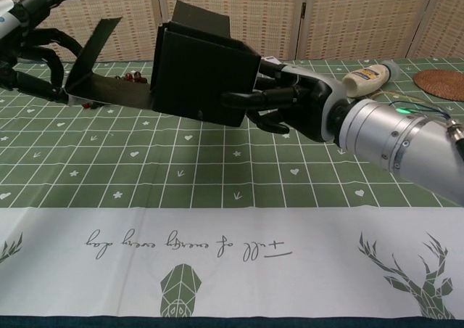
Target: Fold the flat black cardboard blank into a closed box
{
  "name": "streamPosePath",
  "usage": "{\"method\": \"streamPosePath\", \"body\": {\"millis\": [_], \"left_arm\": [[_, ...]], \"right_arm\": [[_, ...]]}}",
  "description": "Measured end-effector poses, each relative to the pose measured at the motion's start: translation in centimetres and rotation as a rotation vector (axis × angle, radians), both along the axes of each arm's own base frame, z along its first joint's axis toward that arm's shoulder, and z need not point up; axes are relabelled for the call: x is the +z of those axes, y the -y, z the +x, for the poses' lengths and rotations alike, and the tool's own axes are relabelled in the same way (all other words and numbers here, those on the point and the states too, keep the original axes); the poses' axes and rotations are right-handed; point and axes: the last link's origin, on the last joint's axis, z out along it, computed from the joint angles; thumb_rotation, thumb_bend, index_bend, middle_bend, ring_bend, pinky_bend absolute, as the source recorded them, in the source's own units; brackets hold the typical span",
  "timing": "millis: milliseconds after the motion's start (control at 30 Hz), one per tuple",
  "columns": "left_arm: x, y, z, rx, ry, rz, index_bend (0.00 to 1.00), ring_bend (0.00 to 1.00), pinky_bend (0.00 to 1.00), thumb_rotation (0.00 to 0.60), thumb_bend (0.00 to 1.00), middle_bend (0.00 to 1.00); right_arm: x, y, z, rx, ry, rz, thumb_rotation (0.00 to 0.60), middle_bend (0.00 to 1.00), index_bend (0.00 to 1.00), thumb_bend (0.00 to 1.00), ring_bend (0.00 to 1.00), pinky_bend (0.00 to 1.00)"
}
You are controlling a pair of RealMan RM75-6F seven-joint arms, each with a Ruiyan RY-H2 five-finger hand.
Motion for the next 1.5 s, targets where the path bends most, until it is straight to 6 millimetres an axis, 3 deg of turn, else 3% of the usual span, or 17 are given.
{"method": "streamPosePath", "body": {"millis": [233,967,1500], "left_arm": [[-0.2,-0.1,1.3,-0.012,0.066,-0.012,0.00,0.40,0.65,0.600,0.03,0.00],[1.4,-0.9,2.0,-0.043,0.058,0.021,0.00,0.40,0.65,0.600,0.03,0.00],[-0.1,-1.0,2.9,-0.111,-0.035,-0.010,0.00,0.40,0.65,0.600,0.03,0.00]], "right_arm": [[-0.4,0.0,0.3,0.007,-0.014,-0.004,0.600,0.33,0.09,0.26,0.74,0.94],[-1.1,-0.1,0.1,0.038,-0.103,-0.022,0.600,0.33,0.09,0.26,0.74,0.94],[-1.7,0.2,0.6,0.089,-0.191,-0.039,0.600,0.33,0.09,0.27,0.74,0.94]]}}
